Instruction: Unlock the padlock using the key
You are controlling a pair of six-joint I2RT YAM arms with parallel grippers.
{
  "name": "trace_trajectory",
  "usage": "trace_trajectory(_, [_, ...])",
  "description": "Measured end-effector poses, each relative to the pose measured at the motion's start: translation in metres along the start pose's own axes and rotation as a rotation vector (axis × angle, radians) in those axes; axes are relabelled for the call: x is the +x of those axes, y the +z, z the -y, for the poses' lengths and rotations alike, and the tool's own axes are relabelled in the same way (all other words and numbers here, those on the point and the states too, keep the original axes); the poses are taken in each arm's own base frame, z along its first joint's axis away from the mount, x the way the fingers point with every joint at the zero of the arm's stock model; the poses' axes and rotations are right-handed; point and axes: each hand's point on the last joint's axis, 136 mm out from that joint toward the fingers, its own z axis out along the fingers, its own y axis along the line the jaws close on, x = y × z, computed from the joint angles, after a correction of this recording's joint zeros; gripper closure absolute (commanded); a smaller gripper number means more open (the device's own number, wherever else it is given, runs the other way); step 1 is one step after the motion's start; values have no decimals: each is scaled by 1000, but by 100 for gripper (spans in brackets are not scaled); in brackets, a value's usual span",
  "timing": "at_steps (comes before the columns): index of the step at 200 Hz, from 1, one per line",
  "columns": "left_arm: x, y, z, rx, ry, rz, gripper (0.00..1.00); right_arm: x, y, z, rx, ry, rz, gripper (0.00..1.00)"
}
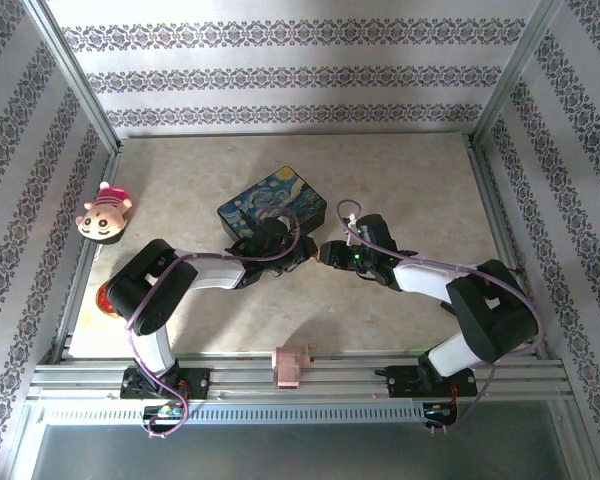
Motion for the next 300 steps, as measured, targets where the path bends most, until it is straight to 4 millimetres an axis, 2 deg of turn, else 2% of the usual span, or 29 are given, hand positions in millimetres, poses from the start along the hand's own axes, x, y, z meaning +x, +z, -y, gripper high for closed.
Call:
trace_trajectory(9, [-3,0,-2,-8,8,14,38,-2,2,-1,-4,-2,3,67])
trace_trajectory(17, [-5,-1,-6,-18,13,27,36,-3,3,-1,-5,-2,6,67])
trace_trajectory(39, [-8,-4,-13,-50,30,50,22,-4,5,-1,-6,-4,4,67])
trace_trajectory(61, [-5,-16,-21,-83,26,50,9,-3,6,-3,-10,-21,-8,67])
trace_trajectory(70, [-1,-22,-23,-92,25,41,0,-1,7,-4,-6,-39,-16,67])
trace_trajectory(80, [2,-30,-23,-99,29,36,1,2,9,-5,0,-57,-27,66])
trace_trajectory(84, [3,-34,-22,-99,34,35,1,2,9,-5,3,-67,-28,58])
trace_trajectory(91, [3,-41,-18,-97,47,39,1,4,10,-5,8,-80,-37,54])
trace_trajectory(115, [-7,-71,7,-74,121,94,1,4,9,0,51,-154,-61,53])
trace_trajectory(149, [-37,-114,48,-90,271,226,1,-5,7,-2,95,-258,-83,52])
trace_trajectory(169, [-55,-133,56,-157,346,312,1,-11,10,-3,113,-299,-100,53])
trace_trajectory(193, [-73,-151,42,-274,411,382,1,-16,15,-7,106,-326,-127,58])
trace_trajectory(234, [-103,-165,3,-444,439,400,1,-25,33,-16,29,-326,-176,66])
trace_trajectory(268, [-121,-154,-17,-556,464,353,1,-23,47,-12,-1,-307,-216,67])
trace_trajectory(300, [-122,-138,-39,-632,479,290,1,-18,52,-11,-20,-296,-239,66])
